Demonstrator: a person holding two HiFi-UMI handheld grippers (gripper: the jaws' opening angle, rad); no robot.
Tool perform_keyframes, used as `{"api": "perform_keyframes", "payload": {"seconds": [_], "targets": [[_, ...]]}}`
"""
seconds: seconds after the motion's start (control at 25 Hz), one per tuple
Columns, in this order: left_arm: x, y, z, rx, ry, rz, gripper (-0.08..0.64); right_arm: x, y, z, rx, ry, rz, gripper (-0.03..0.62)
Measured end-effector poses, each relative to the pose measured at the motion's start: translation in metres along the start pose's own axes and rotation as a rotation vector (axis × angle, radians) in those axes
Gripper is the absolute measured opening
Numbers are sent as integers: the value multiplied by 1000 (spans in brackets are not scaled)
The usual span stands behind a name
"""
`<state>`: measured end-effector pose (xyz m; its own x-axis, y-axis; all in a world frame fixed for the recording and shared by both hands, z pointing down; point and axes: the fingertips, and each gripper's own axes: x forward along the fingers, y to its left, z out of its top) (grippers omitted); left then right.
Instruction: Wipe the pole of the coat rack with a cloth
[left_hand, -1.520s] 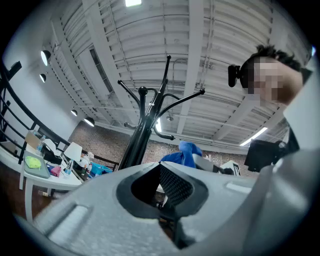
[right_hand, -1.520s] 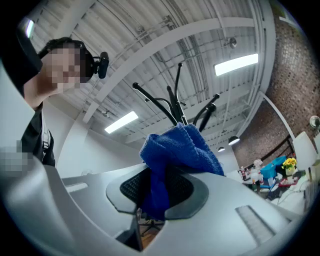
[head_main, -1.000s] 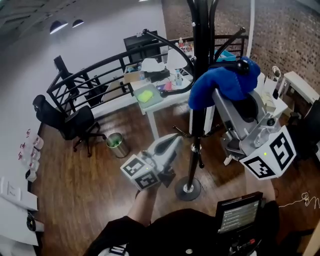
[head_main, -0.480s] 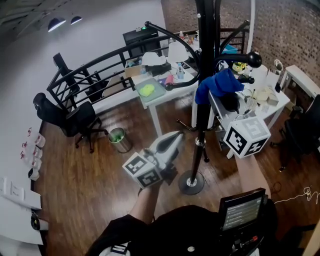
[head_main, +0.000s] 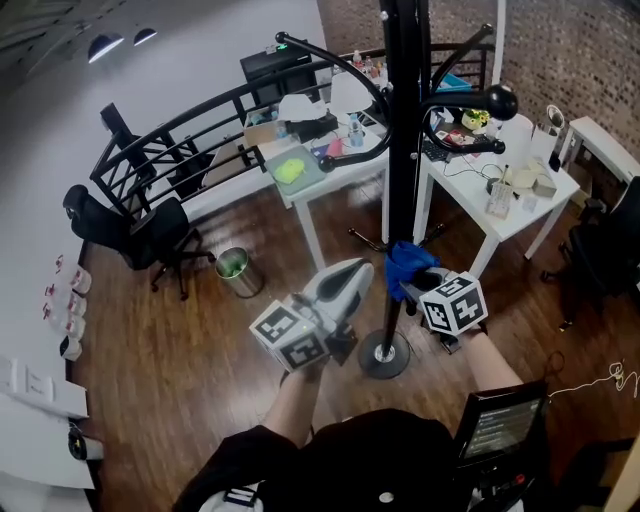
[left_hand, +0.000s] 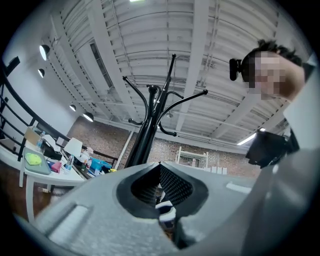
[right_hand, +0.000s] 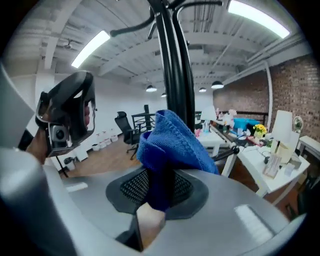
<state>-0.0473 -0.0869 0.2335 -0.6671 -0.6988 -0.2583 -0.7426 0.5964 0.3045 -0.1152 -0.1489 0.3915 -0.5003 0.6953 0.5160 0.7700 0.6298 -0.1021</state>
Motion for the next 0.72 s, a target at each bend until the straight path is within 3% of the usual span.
{"api": "perform_keyframes", "payload": {"seconds": [0.2,0.36,0.56,0.72], "targets": [[-4,2,-8,-6,10,11,2,-43,24,-18,101,44,131,71],[-4,3,-14,-13,19,17,2,-38,18,-20,147,5,134,72],[-3,-1,-19,-3,28,14,3,-2,-7,-1,159,-159,66,71],[-8,-2,-15,-2,22,32,2,-29,-5,65,127,-351,50,71]]}}
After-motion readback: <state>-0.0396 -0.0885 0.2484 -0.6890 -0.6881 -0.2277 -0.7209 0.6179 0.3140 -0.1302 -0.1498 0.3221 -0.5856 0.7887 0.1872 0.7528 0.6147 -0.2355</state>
